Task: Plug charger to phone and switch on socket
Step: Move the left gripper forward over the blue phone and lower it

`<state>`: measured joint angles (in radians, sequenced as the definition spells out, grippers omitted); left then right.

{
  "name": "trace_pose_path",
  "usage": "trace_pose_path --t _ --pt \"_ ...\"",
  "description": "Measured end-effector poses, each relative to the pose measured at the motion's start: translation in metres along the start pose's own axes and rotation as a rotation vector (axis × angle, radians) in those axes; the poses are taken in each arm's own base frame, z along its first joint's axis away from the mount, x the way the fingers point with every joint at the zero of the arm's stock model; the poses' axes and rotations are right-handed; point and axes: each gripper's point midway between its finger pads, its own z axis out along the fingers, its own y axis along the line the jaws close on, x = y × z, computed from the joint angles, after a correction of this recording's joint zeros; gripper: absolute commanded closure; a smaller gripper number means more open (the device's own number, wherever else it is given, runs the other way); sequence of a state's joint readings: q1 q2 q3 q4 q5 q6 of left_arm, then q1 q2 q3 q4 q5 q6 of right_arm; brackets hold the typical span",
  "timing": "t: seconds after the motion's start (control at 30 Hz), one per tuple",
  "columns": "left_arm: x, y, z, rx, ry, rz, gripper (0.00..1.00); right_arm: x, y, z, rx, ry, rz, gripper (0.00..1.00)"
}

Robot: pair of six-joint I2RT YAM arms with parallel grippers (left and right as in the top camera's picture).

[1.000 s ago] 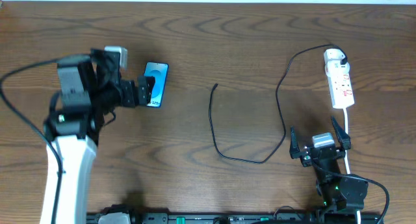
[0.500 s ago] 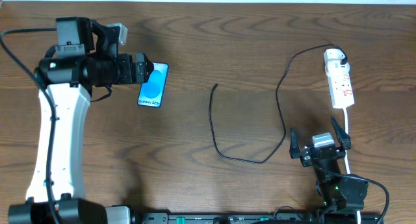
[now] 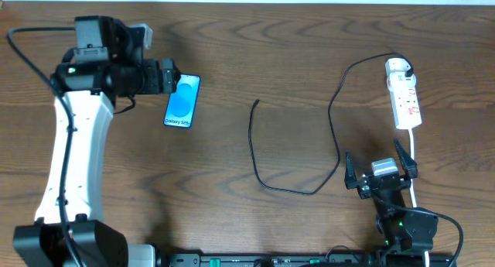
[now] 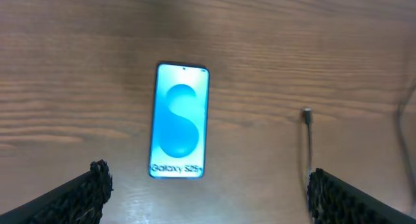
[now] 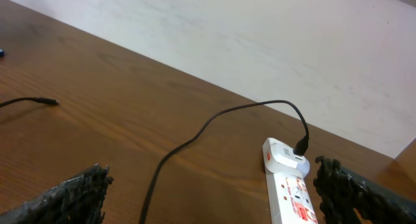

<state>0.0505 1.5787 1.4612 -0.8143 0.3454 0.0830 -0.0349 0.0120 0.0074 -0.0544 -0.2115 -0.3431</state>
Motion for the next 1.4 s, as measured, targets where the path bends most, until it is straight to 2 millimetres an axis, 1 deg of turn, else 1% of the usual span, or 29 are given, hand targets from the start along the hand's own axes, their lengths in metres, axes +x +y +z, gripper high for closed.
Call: trace_pose_path --t 0.13,0.27,0.37,0.43,0.6,0.83,0.97,1.27,1.4 --pt "0.005 -0.005 0.026 -0.064 0.056 0.05 0.02 0.0 0.0 0.0 0.0 0.0 0.0 0.01" --pt "0.009 -0.006 0.056 -0.121 0.124 0.082 0.02 0.0 0.0 0.0 0.0 0.0 0.0 0.01" --pt "0.009 0.001 0.074 -0.154 0.158 0.073 0.02 0.0 0.0 0.0 0.0 0.0 0.0 0.01" --pt "0.013 0.006 0.084 -0.169 0.183 0.059 0.02 0.0 0.0 0.0 0.0 0.0 0.0 0.01" --pt "0.03 0.016 0.109 -0.191 0.257 0.044 0.02 0.0 0.0 0.0 0.0 0.0 0.0 0.01" --pt "0.055 0.017 0.144 -0.191 0.357 0.051 0.02 0.0 0.0 0.0 0.0 0.0 0.0 0.01" --pt "0.061 0.018 0.154 -0.193 0.377 0.054 0.02 0.0 0.0 0.0 0.0 0.0 0.0 0.01" --pt "0.065 0.025 0.165 -0.215 0.384 0.057 0.02 0.0 0.0 0.0 0.0 0.0 0.0 0.01" --pt "0.062 0.026 0.169 -0.216 0.372 0.059 0.02 0.0 0.0 0.0 0.0 0.0 0.0 0.01"
